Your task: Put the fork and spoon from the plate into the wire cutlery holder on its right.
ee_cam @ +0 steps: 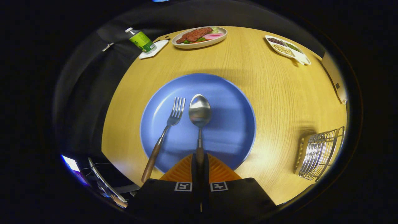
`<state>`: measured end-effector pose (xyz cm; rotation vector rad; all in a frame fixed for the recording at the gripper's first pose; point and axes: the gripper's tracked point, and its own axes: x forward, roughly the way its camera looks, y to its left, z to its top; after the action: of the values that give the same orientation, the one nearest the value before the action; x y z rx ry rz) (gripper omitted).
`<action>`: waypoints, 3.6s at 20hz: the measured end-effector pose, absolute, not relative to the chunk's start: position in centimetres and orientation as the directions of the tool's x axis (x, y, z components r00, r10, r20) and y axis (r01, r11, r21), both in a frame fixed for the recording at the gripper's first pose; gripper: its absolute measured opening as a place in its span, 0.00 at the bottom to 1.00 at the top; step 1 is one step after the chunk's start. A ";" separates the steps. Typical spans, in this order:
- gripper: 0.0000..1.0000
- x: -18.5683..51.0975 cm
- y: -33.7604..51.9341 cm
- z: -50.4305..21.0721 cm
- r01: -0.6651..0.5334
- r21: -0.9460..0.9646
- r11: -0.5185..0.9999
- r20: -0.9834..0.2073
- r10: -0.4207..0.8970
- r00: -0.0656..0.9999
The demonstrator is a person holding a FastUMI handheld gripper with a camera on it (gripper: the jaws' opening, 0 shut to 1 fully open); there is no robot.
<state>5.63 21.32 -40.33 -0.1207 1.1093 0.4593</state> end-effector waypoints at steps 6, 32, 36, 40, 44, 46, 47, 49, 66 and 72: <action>0.07 2.4 18.3 -35.4 -0.471 0.167 0.866 -0.882 0.344 0.321; 0.07 3.4 -4.0 -27.5 -0.500 -0.024 0.866 -1.000 -0.019 0.016; 0.08 4.5 -4.0 -28.7 -0.489 -0.032 0.872 -0.997 -0.061 -0.043; 0.09 5.3 -3.4 -29.7 -0.482 -0.028 0.875 -0.995 -0.072 -0.074; 0.17 5.8 -3.0 -29.8 -0.486 -0.024 0.874 -0.995 -0.066 -0.069; 0.49 6.0 -2.5 -29.4 -0.478 -0.013 0.878 -0.998 -0.040 -0.046; 0.54 6.1 -2.2 -29.1 -0.472 -0.002 0.881 -0.999 -0.020 -0.033; 0.76 6.3 -1.7 -28.2 -0.455 0.016 0.890 -1.000 0.020 0.003; 0.99 5.8 11.9 -21.0 -0.464 0.200 0.863 -0.782 0.426 0.455; 0.99 5.0 19.0 -23.8 -0.511 0.174 0.842 -0.753 0.448 0.482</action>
<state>4.99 19.01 -23.82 -0.0778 0.8931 0.5852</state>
